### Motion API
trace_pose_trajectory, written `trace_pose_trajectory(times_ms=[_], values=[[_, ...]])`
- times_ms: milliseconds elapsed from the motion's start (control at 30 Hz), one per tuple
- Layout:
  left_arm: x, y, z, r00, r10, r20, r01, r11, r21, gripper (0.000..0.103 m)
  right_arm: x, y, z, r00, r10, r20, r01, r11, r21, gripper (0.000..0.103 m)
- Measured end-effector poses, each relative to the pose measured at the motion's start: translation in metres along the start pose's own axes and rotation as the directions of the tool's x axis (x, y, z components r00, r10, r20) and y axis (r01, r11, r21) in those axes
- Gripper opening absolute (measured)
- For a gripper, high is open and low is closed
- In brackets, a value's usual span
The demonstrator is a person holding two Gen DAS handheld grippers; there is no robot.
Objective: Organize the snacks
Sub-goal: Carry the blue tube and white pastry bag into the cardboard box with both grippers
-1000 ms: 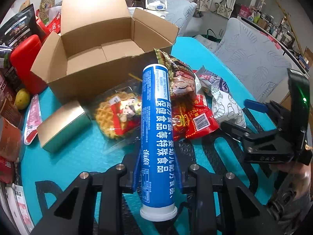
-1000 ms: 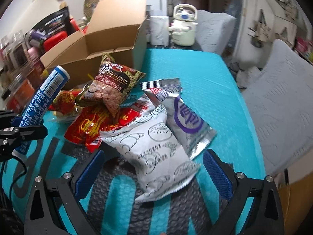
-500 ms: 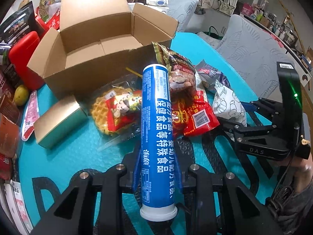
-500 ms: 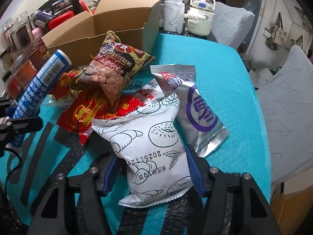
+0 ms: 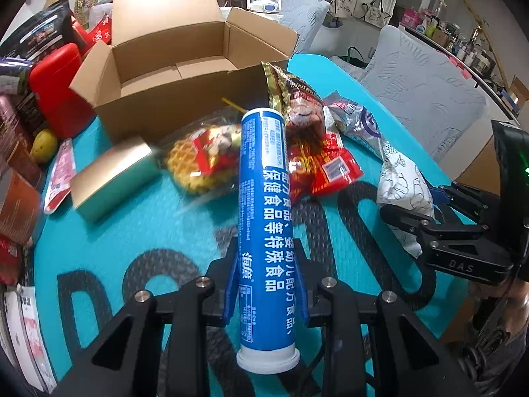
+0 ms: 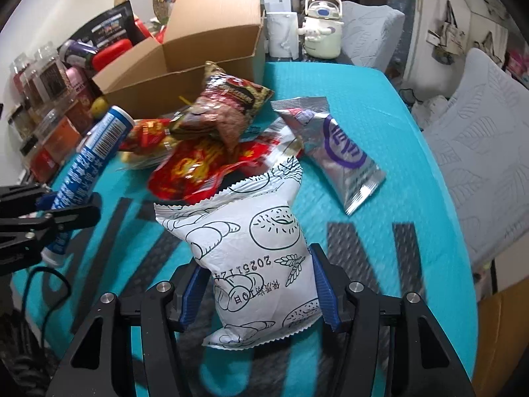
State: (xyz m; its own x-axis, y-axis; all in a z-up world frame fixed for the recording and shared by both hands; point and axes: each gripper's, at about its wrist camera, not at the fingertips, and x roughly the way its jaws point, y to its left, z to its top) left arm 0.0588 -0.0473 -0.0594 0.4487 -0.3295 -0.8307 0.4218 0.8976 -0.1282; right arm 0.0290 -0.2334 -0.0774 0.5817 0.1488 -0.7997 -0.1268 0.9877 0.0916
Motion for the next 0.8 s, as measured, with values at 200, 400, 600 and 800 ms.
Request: trace_pose_trajectory(times_ms=[200, 400, 600, 800], values=[[-0.018, 0.009, -0.021, 1.000, 0.009, 0.026, -0.009, 1.000, -0.011, 0.028, -0.015, 0.020, -0.014, 1.000, 0.010, 0.027, -0.010, 1.000, 0.011, 0.058], [-0.040, 0.020, -0.036, 0.997, 0.028, 0.072, -0.026, 0.999, -0.026, 0.028, -0.030, 0.051, -0.017, 0.997, 0.042, 0.069, -0.041, 0.999, -0.014, 0.058], [-0.063, 0.032, -0.033, 0.989, 0.058, 0.139, -0.054, 0.998, -0.037, 0.028, -0.040, 0.079, -0.005, 0.988, 0.098, 0.116, -0.091, 0.994, -0.058, 0.058], [-0.080, 0.041, -0.016, 0.976, 0.083, 0.200, -0.075, 0.996, -0.046, 0.028, -0.048, 0.097, 0.021, 0.975, 0.148, 0.165, -0.133, 0.987, -0.094, 0.058]])
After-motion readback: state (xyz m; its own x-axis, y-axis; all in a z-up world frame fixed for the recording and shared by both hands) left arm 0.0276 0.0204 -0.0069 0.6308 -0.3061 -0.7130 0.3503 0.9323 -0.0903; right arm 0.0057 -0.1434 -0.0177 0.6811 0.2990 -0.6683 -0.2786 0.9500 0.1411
